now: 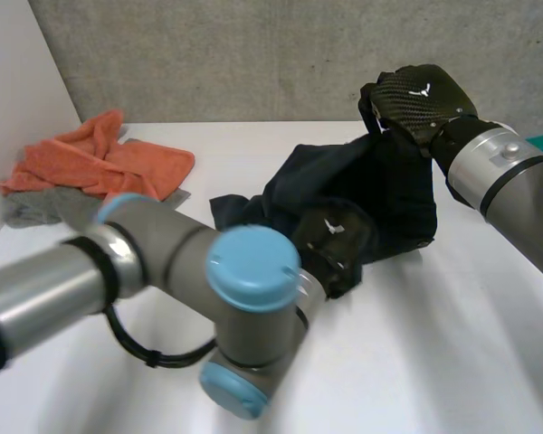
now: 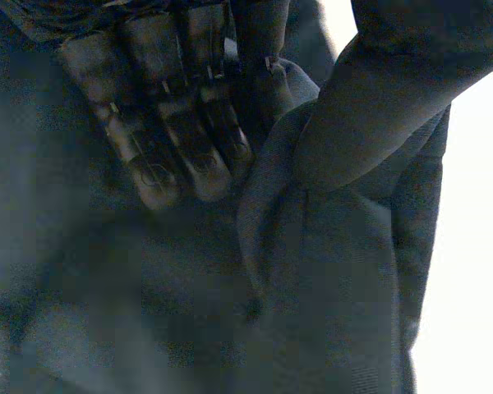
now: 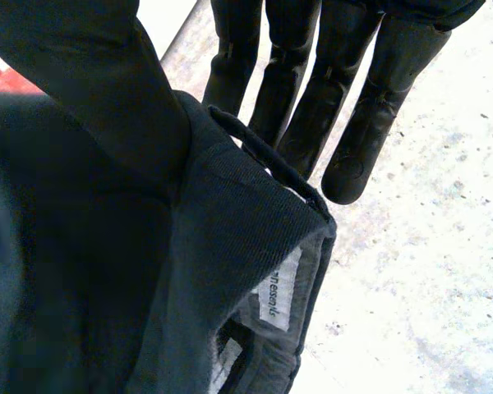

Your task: Fold the laundry.

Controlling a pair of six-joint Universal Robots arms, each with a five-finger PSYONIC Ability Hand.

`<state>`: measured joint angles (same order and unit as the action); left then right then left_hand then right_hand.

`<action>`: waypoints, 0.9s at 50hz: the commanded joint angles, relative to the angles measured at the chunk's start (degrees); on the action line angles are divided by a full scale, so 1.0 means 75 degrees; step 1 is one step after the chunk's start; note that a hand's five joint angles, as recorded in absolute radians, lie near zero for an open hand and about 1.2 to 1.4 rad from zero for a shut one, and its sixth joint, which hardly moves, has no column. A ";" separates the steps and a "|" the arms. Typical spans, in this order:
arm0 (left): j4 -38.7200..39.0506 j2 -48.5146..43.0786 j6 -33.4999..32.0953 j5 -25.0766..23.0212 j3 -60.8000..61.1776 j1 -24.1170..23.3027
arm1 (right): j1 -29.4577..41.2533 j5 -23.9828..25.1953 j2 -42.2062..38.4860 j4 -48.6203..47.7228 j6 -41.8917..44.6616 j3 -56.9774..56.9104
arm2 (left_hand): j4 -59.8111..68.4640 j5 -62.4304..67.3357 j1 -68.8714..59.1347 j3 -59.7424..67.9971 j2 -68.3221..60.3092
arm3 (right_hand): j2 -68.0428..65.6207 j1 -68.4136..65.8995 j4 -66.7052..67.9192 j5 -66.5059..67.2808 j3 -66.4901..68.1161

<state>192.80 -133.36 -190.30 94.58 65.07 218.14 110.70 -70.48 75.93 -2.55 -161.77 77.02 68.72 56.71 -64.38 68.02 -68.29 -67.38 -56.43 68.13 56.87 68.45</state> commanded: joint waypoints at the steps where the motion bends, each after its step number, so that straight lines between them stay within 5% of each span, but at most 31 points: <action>1: 0.0414 0.2157 -0.0010 -0.0012 0.2044 0.1171 | -0.0122 0.0010 0.0071 0.0420 0.0159 -0.0191 | 0.1504 0.1771 -0.2083 0.1598 -0.1561 | -0.1683 -0.3142 0.1583 0.1751 0.1540; 7: 0.0823 0.4229 -0.0080 -0.0176 0.3368 0.2436 | -0.0906 0.0022 0.0059 0.1147 0.1117 -0.0239 | 0.1504 0.1771 -0.2083 0.1598 -0.1561 | -0.1683 -0.3142 0.1583 0.1751 0.1540; 15: 0.1047 0.5580 -0.0068 -0.0972 0.3664 0.3364 | -0.0955 -0.0049 0.0071 0.1898 0.2011 -0.0402 | 0.1504 0.1771 -0.2083 0.1598 -0.1561 | -0.1683 -0.3142 0.1583 0.1751 0.1540; 35: 0.1047 0.7468 0.0025 -0.0551 0.0512 0.3423 | -0.0615 -0.0471 0.2777 0.0843 0.0663 -0.2312 | 0.1504 0.1771 -0.2083 0.1598 -0.1561 | -0.1683 -0.3142 0.1583 0.1751 0.1540; 45: 0.1036 0.6792 0.0307 -0.0680 0.0640 0.3575 | -0.0545 -0.0471 0.2429 0.1452 0.0675 -0.2348 | 0.1504 0.1771 -0.2083 0.1598 -0.1561 | -0.1683 -0.3142 0.1583 0.1751 0.1540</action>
<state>200.56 -77.85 -189.20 90.51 68.51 243.93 106.13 -74.04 97.56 5.19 -156.94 59.39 68.74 57.48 -64.82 68.30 -68.51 -67.38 -56.43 68.14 56.93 68.45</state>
